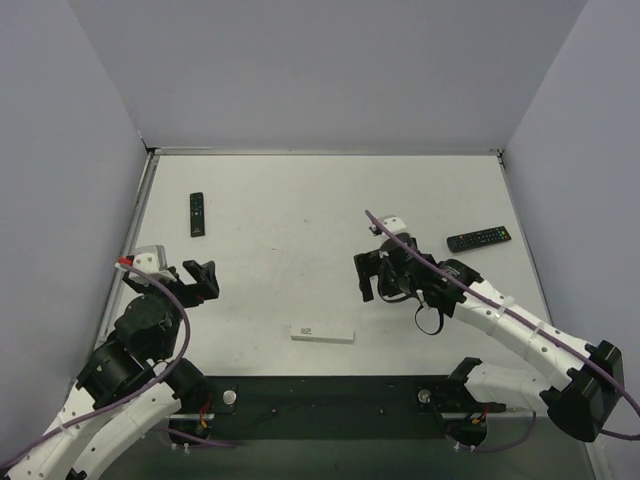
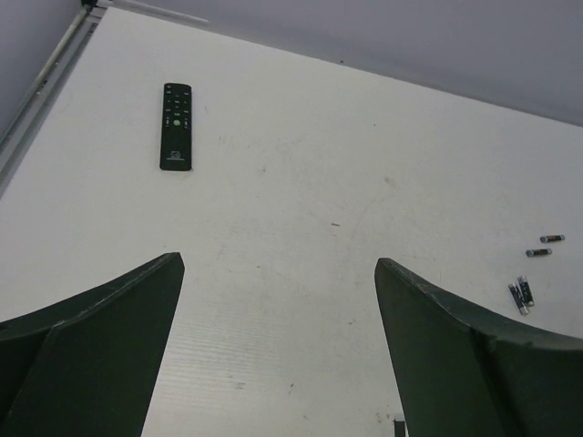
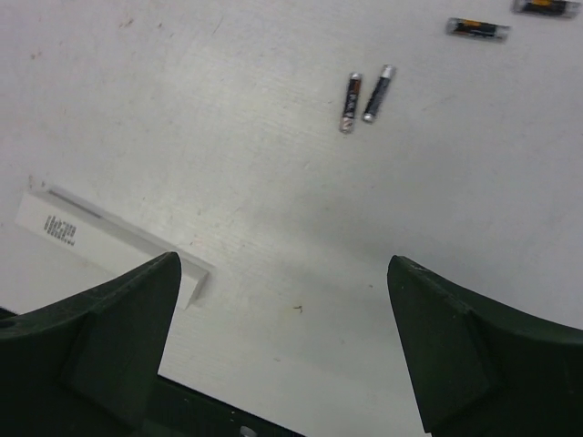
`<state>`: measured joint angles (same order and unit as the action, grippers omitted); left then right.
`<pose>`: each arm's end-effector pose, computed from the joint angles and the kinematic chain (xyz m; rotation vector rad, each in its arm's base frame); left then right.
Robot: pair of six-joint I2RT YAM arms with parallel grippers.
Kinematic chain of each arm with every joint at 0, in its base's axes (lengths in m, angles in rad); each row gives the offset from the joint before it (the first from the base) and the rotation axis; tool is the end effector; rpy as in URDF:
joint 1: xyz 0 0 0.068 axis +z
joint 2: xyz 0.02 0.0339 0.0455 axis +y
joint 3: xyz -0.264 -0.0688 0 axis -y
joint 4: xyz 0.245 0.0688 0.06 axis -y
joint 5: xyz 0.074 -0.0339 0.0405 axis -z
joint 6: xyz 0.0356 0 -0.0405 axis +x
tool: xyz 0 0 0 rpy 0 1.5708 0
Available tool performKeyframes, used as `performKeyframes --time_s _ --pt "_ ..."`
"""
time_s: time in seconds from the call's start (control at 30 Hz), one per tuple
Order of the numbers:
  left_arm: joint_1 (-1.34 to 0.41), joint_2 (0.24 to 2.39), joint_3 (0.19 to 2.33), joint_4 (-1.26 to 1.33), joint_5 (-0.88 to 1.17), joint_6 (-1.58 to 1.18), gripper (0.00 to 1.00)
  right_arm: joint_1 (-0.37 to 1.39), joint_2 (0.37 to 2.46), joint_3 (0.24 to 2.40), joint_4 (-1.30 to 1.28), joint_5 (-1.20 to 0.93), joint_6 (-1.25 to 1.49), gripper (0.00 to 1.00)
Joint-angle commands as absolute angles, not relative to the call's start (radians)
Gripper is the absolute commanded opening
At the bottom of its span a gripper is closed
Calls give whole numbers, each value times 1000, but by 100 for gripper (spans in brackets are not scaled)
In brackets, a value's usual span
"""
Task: Load the batteries into the remote control
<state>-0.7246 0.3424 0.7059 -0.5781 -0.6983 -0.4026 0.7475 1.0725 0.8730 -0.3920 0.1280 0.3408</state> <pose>0.0735 -0.0345 0.3238 -0.2155 1.7256 -0.2045 0.1766 0.1575 0.2947 -0.3701 2.1665 0.4856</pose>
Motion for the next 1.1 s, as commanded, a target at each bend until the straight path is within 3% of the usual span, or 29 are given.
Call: performKeyframes --time_s 0.0,0.47,0.83,0.97,1.07 --pt "-721 249 669 -522 -796 -357 97 856 1169 880 -377 -18 184 90" --pt "-681 221 646 -525 -732 -354 97 1055 1601 1072 -350 -137 14 88" --pt "-626 225 640 -508 -658 -353 97 1101 1809 1181 -468 -268 -60 74" --pt "-606 233 637 -500 -637 -353 97 1106 1824 1161 -469 -230 -29 63" --pt "-597 239 638 -497 -624 -353 97 1091 1816 1138 -471 -186 23 44"
